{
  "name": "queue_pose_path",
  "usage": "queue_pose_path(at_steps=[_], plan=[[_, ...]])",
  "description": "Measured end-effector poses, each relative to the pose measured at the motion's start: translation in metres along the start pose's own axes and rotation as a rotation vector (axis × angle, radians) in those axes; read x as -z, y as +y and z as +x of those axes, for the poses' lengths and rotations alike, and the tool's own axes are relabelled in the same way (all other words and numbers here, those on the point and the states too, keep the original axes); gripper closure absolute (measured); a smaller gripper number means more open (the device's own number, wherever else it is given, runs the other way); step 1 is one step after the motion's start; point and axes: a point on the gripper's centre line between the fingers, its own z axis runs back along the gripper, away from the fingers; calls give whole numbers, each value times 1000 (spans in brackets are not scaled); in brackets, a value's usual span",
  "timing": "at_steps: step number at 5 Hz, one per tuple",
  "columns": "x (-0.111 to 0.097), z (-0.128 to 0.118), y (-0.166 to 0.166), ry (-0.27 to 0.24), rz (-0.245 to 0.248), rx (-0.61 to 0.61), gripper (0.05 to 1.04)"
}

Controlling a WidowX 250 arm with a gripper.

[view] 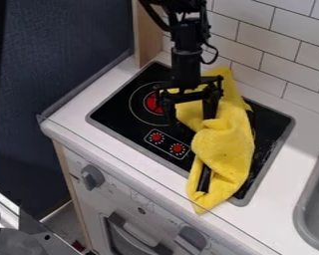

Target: Unfold the cloth from top left to bottom right

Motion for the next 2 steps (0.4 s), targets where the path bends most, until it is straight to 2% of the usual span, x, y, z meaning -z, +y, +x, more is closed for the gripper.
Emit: queue_pose_path(at_steps=[1, 2], plan=[[3, 7, 7, -9, -9, -25, 84], [7, 10, 7, 2, -39, -34, 137]])
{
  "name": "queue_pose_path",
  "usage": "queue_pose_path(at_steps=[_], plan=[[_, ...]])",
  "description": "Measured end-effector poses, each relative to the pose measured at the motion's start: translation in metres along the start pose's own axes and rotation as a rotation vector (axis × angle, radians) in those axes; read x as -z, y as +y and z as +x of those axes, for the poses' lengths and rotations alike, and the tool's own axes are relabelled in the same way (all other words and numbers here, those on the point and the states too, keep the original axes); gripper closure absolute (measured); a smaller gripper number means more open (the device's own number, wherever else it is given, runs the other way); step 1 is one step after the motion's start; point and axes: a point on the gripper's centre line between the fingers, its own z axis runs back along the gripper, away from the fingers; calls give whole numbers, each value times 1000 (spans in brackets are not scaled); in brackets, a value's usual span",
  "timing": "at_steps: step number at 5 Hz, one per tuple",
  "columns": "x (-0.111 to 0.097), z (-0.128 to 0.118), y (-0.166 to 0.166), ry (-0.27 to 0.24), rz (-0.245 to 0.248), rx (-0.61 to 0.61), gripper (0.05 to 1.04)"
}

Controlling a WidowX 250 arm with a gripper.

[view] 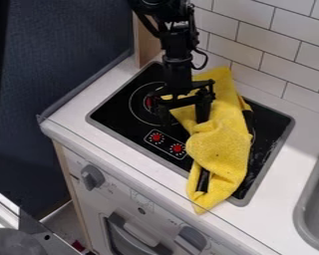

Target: Unfold the cloth from top left to bottom right

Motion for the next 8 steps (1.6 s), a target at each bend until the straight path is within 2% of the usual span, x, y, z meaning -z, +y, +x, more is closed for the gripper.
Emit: queue_pose_path(at_steps=[1, 2, 3, 4, 5, 6, 7, 8], plan=[[1, 3, -4, -2, -7, 12, 417], [-1, -1, -13, -21, 15, 59, 710], [-2, -5, -15, -24, 51, 124, 926], [-16, -17, -27, -57, 190, 264, 1028], [-38, -45, -47, -130, 266, 387, 1032], [-56, -67, -67, -206, 315, 503, 1032], [-58, -95, -91, -248, 339, 676, 1032], [-54, -123, -123, -263, 335, 935, 1032]])
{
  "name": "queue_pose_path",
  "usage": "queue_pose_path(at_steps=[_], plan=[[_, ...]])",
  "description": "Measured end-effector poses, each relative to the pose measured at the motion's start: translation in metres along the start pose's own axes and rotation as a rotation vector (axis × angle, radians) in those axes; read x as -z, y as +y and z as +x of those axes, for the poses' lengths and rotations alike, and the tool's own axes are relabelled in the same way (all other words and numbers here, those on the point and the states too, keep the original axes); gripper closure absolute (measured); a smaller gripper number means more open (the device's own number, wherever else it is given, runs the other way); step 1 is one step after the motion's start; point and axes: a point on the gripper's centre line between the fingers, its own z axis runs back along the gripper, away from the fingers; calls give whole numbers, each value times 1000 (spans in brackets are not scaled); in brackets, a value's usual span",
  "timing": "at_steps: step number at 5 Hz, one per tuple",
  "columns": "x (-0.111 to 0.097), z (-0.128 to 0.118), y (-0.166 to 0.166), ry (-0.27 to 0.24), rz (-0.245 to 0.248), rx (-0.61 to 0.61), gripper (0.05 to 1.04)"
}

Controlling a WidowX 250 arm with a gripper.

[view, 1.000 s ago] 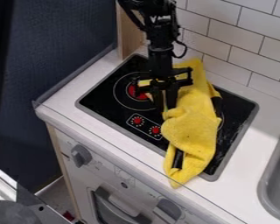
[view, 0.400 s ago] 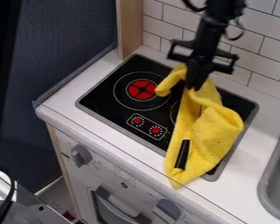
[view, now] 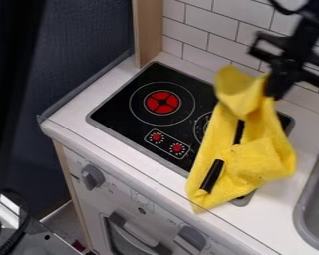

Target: Unfold the cloth from top left to bottom right

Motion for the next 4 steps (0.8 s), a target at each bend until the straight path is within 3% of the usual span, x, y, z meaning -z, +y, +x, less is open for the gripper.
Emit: queue_pose_path(at_steps=[1, 2, 3, 4], plan=[[14, 8, -37, -125, -138, 237, 1032], [14, 9, -56, -163, -238, 456, 1032], [33, -6, -71, -172, -335, 573, 1032], [20, -16, -66, -220, -345, 594, 1032]])
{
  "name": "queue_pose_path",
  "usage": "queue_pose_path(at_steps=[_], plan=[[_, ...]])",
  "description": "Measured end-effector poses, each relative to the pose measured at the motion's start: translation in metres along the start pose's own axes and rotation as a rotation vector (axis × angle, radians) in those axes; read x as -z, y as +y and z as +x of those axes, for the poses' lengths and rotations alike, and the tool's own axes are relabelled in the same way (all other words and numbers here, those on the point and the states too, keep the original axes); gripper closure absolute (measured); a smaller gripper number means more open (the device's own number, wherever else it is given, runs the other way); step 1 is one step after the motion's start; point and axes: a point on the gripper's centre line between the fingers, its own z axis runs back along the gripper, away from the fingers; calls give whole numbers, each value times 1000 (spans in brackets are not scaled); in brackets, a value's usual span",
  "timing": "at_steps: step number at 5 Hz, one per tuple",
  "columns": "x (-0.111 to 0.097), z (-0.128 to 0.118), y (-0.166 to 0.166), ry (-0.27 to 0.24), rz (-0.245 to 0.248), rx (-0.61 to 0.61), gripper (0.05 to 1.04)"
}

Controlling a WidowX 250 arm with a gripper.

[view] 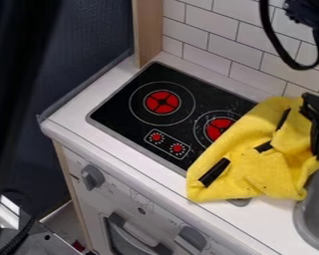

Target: Unfold the cloth from top left to bottom right

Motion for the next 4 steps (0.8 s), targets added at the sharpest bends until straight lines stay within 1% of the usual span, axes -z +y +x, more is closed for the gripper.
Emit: queue_pose_path(at_steps=[1, 2, 3, 4], plan=[[-15, -7, -4, 85, 51, 41, 1015], [-20, -14, -13, 147, 76, -30, 878], [-57, -13, -24, 112, 57, -85, 639], [-75, -12, -27, 74, 63, -211, 327]])
